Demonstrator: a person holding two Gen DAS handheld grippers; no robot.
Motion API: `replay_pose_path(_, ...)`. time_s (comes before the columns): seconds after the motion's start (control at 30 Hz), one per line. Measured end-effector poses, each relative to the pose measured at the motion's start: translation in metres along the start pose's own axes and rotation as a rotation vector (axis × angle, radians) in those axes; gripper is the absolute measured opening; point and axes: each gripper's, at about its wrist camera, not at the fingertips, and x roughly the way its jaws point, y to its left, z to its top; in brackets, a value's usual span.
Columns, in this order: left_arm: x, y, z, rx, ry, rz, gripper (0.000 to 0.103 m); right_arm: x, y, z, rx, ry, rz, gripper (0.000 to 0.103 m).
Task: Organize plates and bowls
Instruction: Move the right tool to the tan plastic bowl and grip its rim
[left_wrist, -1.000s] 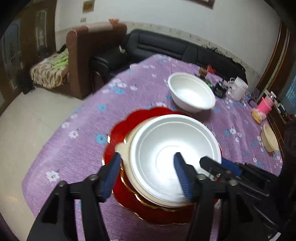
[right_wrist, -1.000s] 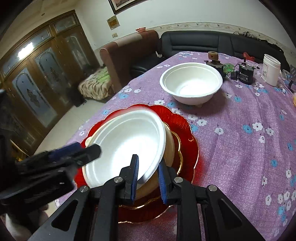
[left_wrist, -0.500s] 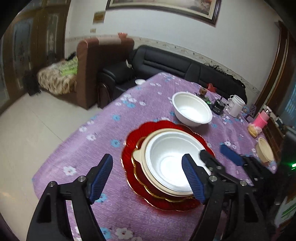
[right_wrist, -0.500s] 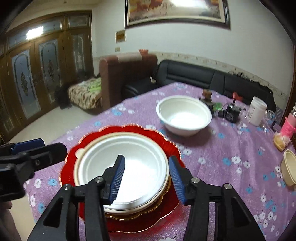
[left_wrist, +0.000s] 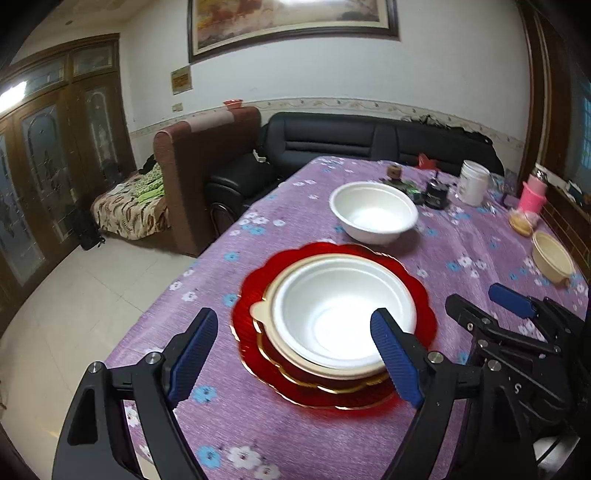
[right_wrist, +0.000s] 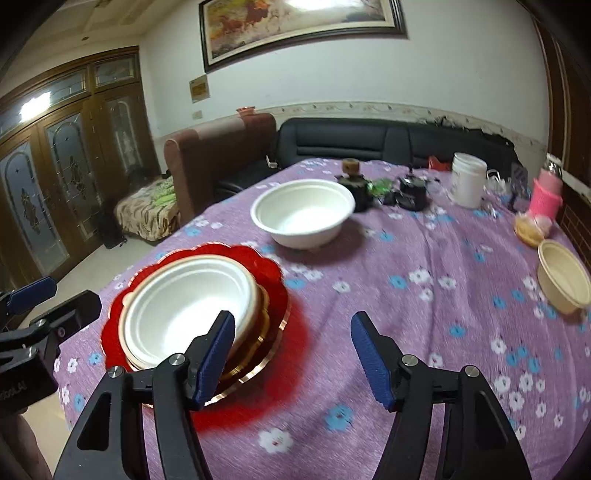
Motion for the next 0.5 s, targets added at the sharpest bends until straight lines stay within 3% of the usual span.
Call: replay_pose_path(0.5,0.004,-0.062,-0.010,0.131,0.052,-0.028,0.084,-0.009,-0.050,-0.015,0.064,0.018,-0.022,0.074)
